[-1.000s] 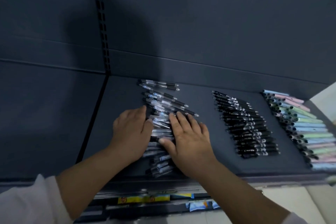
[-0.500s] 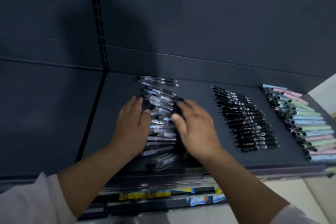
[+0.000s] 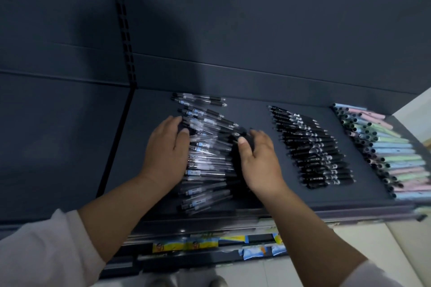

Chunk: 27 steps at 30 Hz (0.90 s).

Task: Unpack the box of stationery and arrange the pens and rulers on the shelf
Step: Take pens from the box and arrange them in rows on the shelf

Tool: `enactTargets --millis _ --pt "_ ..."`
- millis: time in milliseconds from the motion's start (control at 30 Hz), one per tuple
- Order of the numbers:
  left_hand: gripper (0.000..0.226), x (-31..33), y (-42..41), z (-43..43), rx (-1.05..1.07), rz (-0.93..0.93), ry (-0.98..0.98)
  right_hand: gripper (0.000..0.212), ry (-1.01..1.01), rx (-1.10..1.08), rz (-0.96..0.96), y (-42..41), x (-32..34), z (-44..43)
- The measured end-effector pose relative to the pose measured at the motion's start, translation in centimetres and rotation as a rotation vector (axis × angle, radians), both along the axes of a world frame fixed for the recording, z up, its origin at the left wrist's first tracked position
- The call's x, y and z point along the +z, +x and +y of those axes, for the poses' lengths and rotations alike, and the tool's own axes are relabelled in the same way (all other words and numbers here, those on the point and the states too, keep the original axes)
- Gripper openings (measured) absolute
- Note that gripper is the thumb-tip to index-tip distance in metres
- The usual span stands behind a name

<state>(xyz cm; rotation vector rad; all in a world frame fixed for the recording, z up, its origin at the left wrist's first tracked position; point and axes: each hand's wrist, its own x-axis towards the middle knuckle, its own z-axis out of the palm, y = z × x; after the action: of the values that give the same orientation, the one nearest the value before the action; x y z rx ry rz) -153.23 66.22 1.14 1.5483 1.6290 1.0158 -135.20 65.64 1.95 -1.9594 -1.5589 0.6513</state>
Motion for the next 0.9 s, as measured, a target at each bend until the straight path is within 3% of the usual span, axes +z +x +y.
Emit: enactTargets --millis 167,267,400,500,600,767,900 --pt "0.019 0.5 0.1 1.1 -0.194 0.098 -0.02 0.053 -0.012 0.073 0.036 -0.6 -0.5 1.3" --pt "0.03 0.0 0.8 1.2 -0.212 0.048 -0.009 0.054 -0.01 0.151 0.052 -1.4 -0.6 1.4" --pt "0.042 0.2 0.8 1.2 -0.041 -0.067 0.006 0.05 0.03 0.068 0.105 -0.4 -0.4 1.8" --pt "0.052 0.3 1.3 1.5 -0.049 -0.084 -0.036 0.051 0.031 0.088 0.094 -0.6 -0.4 2.2" --pt "0.054 0.2 1.8 1.6 -0.082 -0.077 -0.042 0.053 0.031 0.159 0.084 -1.2 -0.5 2.4" --pt "0.053 0.2 0.6 2.9 -0.035 -0.069 -0.062 0.051 0.057 0.029 0.116 -0.2 -0.4 3.9" --pt "0.056 0.2 1.5 3.7 -0.083 -0.063 -0.076 0.053 0.021 0.101 0.161 -0.9 -0.1 5.7"
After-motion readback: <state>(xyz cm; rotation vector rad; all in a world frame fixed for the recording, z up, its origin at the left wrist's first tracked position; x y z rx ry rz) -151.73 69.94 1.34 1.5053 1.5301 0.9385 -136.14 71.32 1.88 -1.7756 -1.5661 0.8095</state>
